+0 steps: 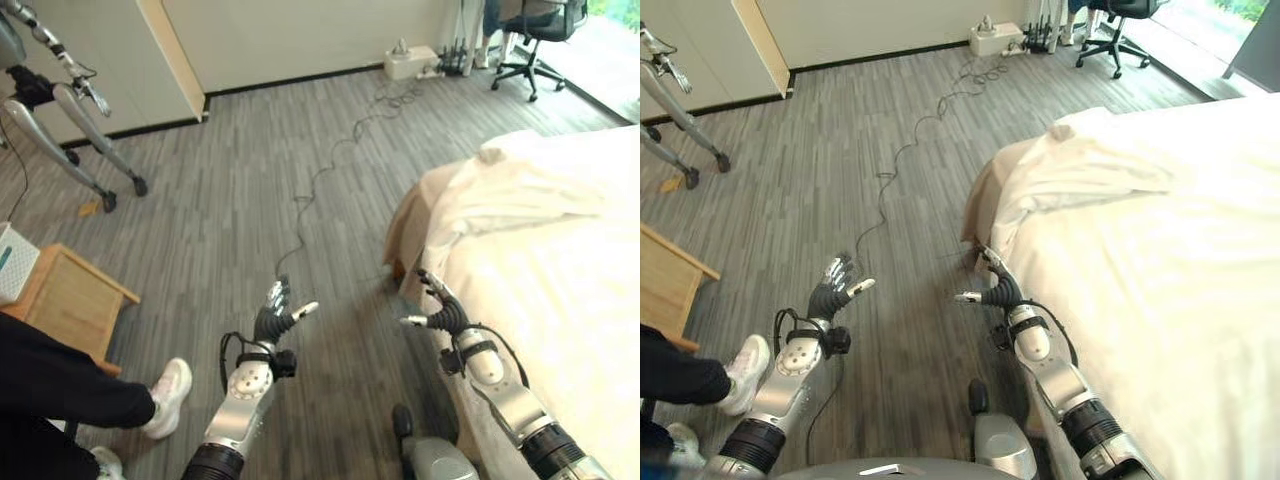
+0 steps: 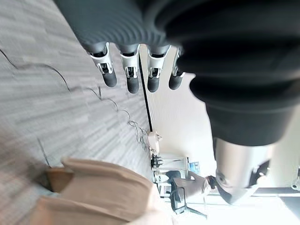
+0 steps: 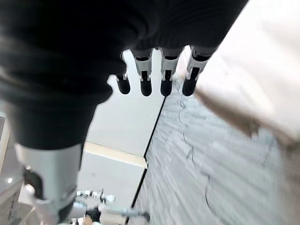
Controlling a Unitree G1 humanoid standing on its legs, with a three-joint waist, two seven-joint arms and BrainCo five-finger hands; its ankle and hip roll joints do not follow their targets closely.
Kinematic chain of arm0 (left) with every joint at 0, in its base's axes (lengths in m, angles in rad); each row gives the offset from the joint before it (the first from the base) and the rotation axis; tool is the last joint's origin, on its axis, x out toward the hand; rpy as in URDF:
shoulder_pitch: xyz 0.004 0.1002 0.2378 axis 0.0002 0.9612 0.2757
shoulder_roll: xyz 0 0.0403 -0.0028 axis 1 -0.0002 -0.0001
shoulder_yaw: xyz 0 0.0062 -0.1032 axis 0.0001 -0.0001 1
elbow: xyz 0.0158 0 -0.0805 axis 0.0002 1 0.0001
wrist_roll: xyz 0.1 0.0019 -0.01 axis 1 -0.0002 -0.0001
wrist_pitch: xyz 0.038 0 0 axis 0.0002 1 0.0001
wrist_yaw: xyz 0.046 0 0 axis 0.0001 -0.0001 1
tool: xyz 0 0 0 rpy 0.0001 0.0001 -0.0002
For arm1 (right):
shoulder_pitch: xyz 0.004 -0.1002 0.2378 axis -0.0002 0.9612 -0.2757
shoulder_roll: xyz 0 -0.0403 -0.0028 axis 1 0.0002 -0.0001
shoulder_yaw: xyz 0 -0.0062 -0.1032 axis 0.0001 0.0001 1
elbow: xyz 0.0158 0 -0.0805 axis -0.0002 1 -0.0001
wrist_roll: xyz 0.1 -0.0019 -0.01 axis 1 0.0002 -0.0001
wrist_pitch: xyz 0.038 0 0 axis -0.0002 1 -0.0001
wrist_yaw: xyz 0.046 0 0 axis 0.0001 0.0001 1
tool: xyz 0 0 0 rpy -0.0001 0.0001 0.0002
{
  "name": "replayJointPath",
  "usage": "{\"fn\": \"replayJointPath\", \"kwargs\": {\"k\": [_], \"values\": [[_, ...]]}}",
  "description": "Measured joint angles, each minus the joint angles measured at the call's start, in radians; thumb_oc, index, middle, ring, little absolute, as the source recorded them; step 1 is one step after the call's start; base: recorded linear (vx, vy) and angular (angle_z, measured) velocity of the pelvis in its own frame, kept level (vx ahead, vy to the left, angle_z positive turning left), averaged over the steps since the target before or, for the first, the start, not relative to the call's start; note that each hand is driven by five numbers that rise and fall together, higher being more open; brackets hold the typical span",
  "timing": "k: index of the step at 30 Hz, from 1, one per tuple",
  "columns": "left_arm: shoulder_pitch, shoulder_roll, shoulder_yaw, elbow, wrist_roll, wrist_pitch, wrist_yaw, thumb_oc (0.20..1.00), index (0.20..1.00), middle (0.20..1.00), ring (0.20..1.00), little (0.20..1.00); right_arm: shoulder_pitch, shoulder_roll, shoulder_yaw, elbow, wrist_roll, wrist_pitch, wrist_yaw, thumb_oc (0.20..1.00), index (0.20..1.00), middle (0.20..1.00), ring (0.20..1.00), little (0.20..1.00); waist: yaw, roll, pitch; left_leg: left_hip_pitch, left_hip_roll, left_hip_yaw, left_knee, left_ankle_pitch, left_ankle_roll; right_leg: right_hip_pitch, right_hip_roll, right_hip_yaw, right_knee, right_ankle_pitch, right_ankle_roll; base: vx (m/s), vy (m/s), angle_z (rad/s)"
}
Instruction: Making the bed.
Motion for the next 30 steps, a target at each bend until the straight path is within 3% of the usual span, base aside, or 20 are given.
{"fn": "replayJointPath", "kwargs": {"k": [2,3,5,7,8,9,10,11,12,13,14,15,16,17,18,20,23,24,25,30], "values": [[0.019,0.000,0.021,-0.006,-0.001,0.000,0.001,1.000,1.000,1.000,1.000,1.000,-0.005,-0.005,0.001,-0.001,0.001,-0.003,0.006,1.000,1.000,1.000,1.000,1.000,0.009,-0.021,0.003,-0.127,0.035,-0.022,0.337,0.009,-0.024,0.032,0.017,0.017,-0.002,-0.029,-0.040,0.26,-0.344,-0.56],[0.024,0.001,0.032,-0.007,-0.001,-0.001,0.001,1.000,1.000,1.000,1.000,1.000,-0.005,-0.007,0.000,-0.001,0.001,-0.004,0.007,1.000,1.000,1.000,1.000,1.000,0.015,-0.025,0.003,-0.226,0.067,-0.057,0.541,0.069,-0.048,0.044,0.027,0.023,0.002,-0.041,-0.059,0.12,-0.172,-0.68],[0.020,0.004,0.034,-0.009,-0.005,-0.001,0.004,1.000,1.000,1.000,1.000,1.000,-0.005,-0.005,-0.005,-0.006,0.001,-0.003,0.007,1.000,1.000,1.000,1.000,1.000,0.058,-0.057,0.017,-0.393,0.051,-0.147,0.762,0.058,-0.028,0.040,0.044,0.095,0.042,-0.050,-0.119,0.20,-0.143,-0.97],[-0.012,-0.005,0.017,-0.026,-0.009,0.002,0.003,1.000,1.000,1.000,1.000,1.000,0.028,-0.003,-0.013,0.009,0.001,0.002,0.005,1.000,1.000,1.000,1.000,1.000,0.069,-0.139,0.050,-0.520,0.000,-0.138,0.567,0.027,-0.044,0.090,0.032,0.108,0.042,-0.086,-0.121,0.26,-0.043,-0.46],[0.003,0.002,-0.007,-0.061,-0.009,0.002,0.001,1.000,1.000,1.000,1.000,1.000,0.052,0.003,-0.018,0.014,0.000,0.004,0.003,1.000,1.000,1.000,1.000,1.000,0.059,-0.162,0.056,-0.530,-0.014,0.022,0.263,0.089,0.048,0.157,0.037,0.072,0.034,-0.138,-0.035,0.34,0.153,-0.03],[0.004,-0.010,-0.020,-0.067,-0.009,0.001,0.000,1.000,1.000,1.000,1.000,1.000,0.072,-0.009,-0.017,0.012,-0.001,0.005,0.002,1.000,1.000,1.000,1.000,1.000,0.053,-0.107,0.069,-0.488,-0.046,0.036,0.096,0.136,0.109,0.113,0.056,0.063,0.233,-0.243,0.194,0.27,0.142,-0.43],[0.018,-0.059,-0.001,-0.070,-0.009,-0.002,0.001,1.000,1.000,1.000,1.000,1.000,0.066,-0.055,-0.011,-0.020,-0.007,0.004,0.005,1.000,1.000,1.000,1.000,1.000,0.044,-0.022,0.072,-0.471,0.013,0.032,0.007,0.157,0.144,0.052,0.087,0.077,0.351,-0.333,0.015,0.16,0.117,-0.39],[0.026,-0.097,0.008,-0.077,-0.009,-0.006,0.003,1.000,1.000,1.000,1.000,1.000,0.068,-0.123,-0.002,-0.093,-0.023,-0.001,0.001,1.000,1.000,1.000,1.000,1.000,0.037,0.020,0.050,-0.493,0.029,0.076,-0.036,0.145,0.108,0.041,0.040,0.099,0.292,-0.305,-0.080,0.06,0.081,0.14],[-0.006,-0.141,-0.021,-0.032,-0.009,0.001,-0.002,1.000,1.000,1.000,1.000,1.000,0.070,-0.169,-0.036,-0.088,-0.034,-0.008,-0.005,1.000,1.000,1.000,1.000,1.000,-0.019,0.090,0.067,-0.495,0.041,0.090,-0.048,0.144,0.100,0.091,0.024,0.018,0.256,-0.292,-0.074,0.09,0.126,0.51],[-0.011,-0.139,-0.035,-0.026,-0.009,0.002,-0.007,1.000,1.000,1.000,1.000,1.000,0.069,-0.159,-0.043,-0.058,-0.035,0.017,-0.007,1.000,1.000,1.000,1.000,1.000,-0.025,0.074,0.067,-0.483,0.011,0.088,-0.022,0.145,0.099,0.119,-0.018,0.008,0.238,-0.295,-0.065,0.11,0.161,0.33],[0.020,-0.117,-0.024,-0.072,-0.010,-0.007,-0.007,1.000,1.000,1.000,1.000,1.000,0.083,-0.120,-0.018,-0.050,-0.040,0.035,0.000,1.000,1.000,1.000,1.000,1.000,0.003,0.001,0.047,-0.431,-0.021,0.111,-0.004,0.143,0.096,0.178,-0.089,-0.033,0.168,-0.293,-0.033,0.08,0.120,0.02],[0.026,-0.097,-0.026,-0.078,-0.010,-0.013,-0.007,1.000,1.000,1.000,1.000,1.000,0.092,-0.099,-0.006,-0.051,-0.040,0.034,-0.001,1.000,1.000,1.000,1.000,1.000,0.005,-0.031,0.036,-0.414,-0.033,0.112,-0.005,0.144,0.097,0.211,-0.106,-0.042,0.134,-0.286,-0.017,0.09,0.118,0.15],[0.023,-0.081,-0.029,-0.075,-0.010,-0.012,-0.008,1.000,1.000,1.000,1.000,1.000,0.097,-0.077,0.004,-0.052,-0.041,0.034,-0.001,1.000,1.000,1.000,1.000,1.000,0.005,-0.054,0.031,-0.389,-0.053,0.105,-0.012,0.165,0.129,0.232,-0.110,-0.057,0.130,-0.289,-0.002,0.09,0.114,0.66],[0.019,-0.078,-0.032,-0.070,-0.010,-0.011,-0.008,1.000,1.000,1.000,1.000,1.000,0.103,-0.070,0.005,-0.052,-0.042,0.034,0.000,1.000,1.000,1.000,1.000,1.000,0.010,-0.047,0.026,-0.354,-0.073,0.102,-0.047,0.219,0.196,0.229,-0.105,-0.075,0.171,-0.306,0.028,0.11,0.154,0.92],[0.023,-0.073,-0.042,-0.071,-0.009,-0.011,-0.008,1.000,1.000,1.000,1.000,1.000,0.111,-0.064,0.002,-0.045,-0.043,0.036,-0.001,1.000,1.000,1.000,1.000,1.000,0.006,-0.001,0.022,-0.283,-0.054,0.093,-0.119,0.314,0.319,0.187,-0.060,-0.085,0.319,-0.342,0.072,0.08,0.112,1.06],[0.018,-0.038,-0.036,-0.066,-0.009,-0.008,-0.005,1.000,1.000,1.000,1.000,1.000,0.114,-0.006,-0.004,-0.030,-0.048,0.037,-0.002,1.000,1.000,1.000,1.000,1.000,0.002,-0.024,0.009,-0.265,-0.064,0.037,-0.174,0.304,0.306,0.106,-0.094,-0.058,0.360,-0.425,0.080,0.05,0.078,1.00],[0.012,0.007,-0.030,-0.063,-0.008,-0.005,-0.001,1.000,1.000,1.000,1.000,1.000,0.094,0.006,-0.005,-0.027,-0.064,0.037,0.002,1.000,1.000,1.000,1.000,1.000,0.022,-0.041,0.002,-0.265,-0.101,0.029,-0.174,0.297,0.275,0.040,-0.155,-0.019,0.233,-0.314,0.096,0.04,0.076,0.69],[0.014,0.019,-0.030,-0.064,-0.008,-0.003,-0.001,1.000,1.000,1.000,1.000,1.000,0.098,0.009,-0.004,-0.021,-0.065,0.038,0.002,1.000,1.000,1.000,1.000,1.000,0.019,-0.037,-0.001,-0.251,-0.105,0.026,-0.174,0.284,0.192,0.039,-0.165,-0.026,0.228,-0.244,0.101,0.04,0.061,0.73],[0.018,0.021,-0.028,-0.064,-0.007,-0.001,0.001,1.000,1.000,1.000,1.000,1.000,0.106,0.011,-0.003,-0.010,-0.065,0.039,0.003,1.000,1.000,1.000,1.000,1.000,0.030,-0.019,-0.005,-0.233,-0.099,0.027,-0.174,0.252,0.136,0.061,-0.161,-0.039,0.223,-0.247,0.104,0.06,0.098,0.44],[0.014,0.029,-0.018,-0.064,-0.002,0.002,0.001,1.000,1.000,1.000,1.000,1.000,0.103,0.028,-0.002,0.007,-0.066,0.039,0.006,1.000,1.000,1.000,1.000,1.000,0.035,-0.023,-0.005,-0.222,-0.102,0.038,-0.175,0.238,0.117,0.085,-0.163,-0.025,0.194,-0.223,0.117,0.02,0.049,-0.07]]}}
